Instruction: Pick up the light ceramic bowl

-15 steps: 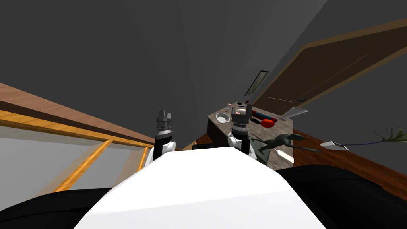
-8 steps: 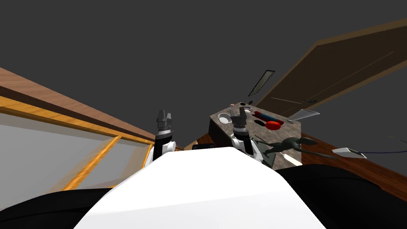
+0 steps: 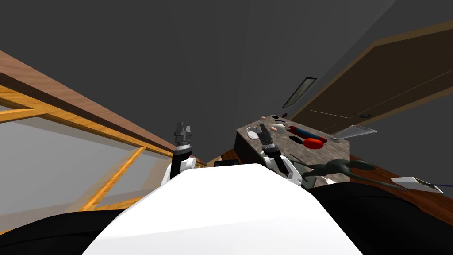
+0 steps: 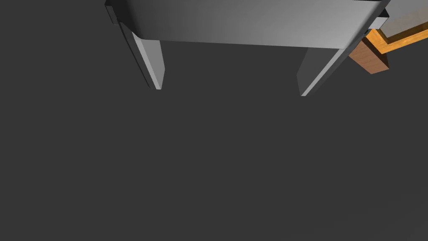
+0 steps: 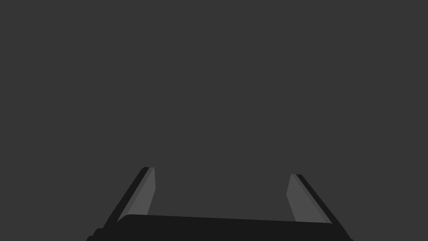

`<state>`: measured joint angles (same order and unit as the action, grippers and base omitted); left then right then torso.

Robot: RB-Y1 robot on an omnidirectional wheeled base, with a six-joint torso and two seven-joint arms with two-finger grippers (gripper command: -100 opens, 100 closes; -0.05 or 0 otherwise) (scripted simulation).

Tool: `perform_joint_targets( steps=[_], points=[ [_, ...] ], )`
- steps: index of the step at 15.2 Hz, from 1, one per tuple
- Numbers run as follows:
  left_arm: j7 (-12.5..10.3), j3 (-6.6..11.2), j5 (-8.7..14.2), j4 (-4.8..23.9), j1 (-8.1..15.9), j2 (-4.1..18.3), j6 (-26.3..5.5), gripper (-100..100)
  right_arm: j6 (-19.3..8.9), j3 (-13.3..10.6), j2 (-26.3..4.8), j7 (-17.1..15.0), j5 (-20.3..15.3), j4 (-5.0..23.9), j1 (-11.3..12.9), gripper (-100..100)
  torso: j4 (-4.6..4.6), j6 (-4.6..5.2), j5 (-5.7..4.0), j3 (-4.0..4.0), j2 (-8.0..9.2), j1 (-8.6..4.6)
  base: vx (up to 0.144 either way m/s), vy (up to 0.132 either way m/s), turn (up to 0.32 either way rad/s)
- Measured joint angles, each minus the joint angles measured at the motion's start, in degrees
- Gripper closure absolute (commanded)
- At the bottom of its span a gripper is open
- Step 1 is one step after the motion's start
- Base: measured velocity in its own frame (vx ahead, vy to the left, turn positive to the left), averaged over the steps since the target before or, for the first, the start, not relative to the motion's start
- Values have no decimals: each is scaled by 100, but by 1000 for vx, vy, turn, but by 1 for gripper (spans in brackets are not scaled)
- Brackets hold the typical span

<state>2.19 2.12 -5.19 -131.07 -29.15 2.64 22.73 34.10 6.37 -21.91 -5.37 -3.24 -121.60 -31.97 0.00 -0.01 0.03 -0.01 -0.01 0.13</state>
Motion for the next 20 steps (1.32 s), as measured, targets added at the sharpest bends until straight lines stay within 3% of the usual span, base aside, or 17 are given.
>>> perform_joint_targets(
  steps=[11,14,20],
  points=[
    [0,0,0,0,0,0,0,0,-129,465,-1245,244,-788,875,-448,-100,0,-1,0,-1,-2,0,9,39,113],
    [0,0,0,0,0,0,0,0,-139,594,-1627,309,-1039,1253,-545,-100,-1,-1,1,-3,-5,1,18,46,168],
    [0,0,0,0,0,0,0,0,-181,846,-2379,506,-1647,1879,-979,-100,-2,-2,1,-5,-9,2,25,43,170]
  ],
)
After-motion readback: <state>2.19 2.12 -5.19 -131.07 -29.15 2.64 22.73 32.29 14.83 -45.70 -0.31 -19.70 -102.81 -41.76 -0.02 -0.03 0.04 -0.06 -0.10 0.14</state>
